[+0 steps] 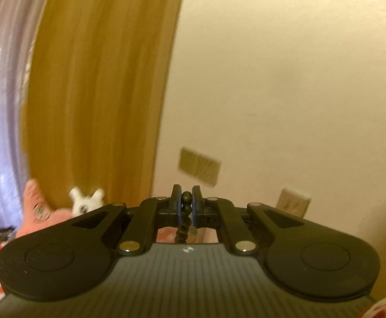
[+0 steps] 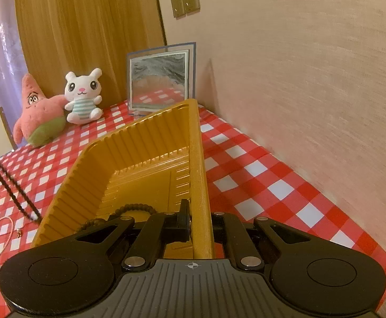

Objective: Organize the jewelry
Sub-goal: 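Lift the dark bead strand upward with the left tool, then lower the strand into the orange tray and open the left tool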

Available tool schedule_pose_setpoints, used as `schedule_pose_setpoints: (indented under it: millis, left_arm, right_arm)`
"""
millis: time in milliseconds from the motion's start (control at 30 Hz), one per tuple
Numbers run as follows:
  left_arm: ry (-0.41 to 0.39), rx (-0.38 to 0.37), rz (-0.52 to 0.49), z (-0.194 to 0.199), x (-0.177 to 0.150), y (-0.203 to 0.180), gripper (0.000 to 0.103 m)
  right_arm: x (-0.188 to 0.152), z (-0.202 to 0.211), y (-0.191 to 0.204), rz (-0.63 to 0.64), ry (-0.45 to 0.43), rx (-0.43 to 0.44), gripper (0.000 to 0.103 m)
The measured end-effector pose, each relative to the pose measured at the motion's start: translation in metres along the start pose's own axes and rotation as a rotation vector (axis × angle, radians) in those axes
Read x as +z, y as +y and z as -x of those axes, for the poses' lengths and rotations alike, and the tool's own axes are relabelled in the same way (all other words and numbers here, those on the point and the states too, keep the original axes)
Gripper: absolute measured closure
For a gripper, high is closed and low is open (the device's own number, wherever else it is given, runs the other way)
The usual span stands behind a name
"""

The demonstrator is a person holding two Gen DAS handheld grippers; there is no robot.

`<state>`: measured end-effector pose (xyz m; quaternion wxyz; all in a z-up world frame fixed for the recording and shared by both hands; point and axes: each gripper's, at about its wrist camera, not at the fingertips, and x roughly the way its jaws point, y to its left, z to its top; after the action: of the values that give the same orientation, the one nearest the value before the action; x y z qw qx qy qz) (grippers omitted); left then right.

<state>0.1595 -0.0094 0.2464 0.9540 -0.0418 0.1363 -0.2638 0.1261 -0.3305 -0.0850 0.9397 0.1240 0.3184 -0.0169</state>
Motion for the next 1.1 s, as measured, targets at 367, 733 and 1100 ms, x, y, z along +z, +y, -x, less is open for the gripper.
schedule_pose_setpoints:
  millis: [367,733,1100]
  left_arm:
    - [-0.091,-0.149,-0.06,-0.018,0.038,-0.051,0.097]
    - [0.115,-0.203,0.021,-0.077,-0.012,-0.061,0.097]
    - [0.45,-0.176,0.075,-0.144,-0.122,-0.055,0.097]
  right_arm:
    - [0.0,0.0,-0.002,-0.008,0.0,0.014,0.097]
    - [-0.002,0.0,-0.003,-0.007,0.006,0.021,0.097]
    - [-0.002,0.0,-0.003,-0.011,0.008,0.021,0.097]
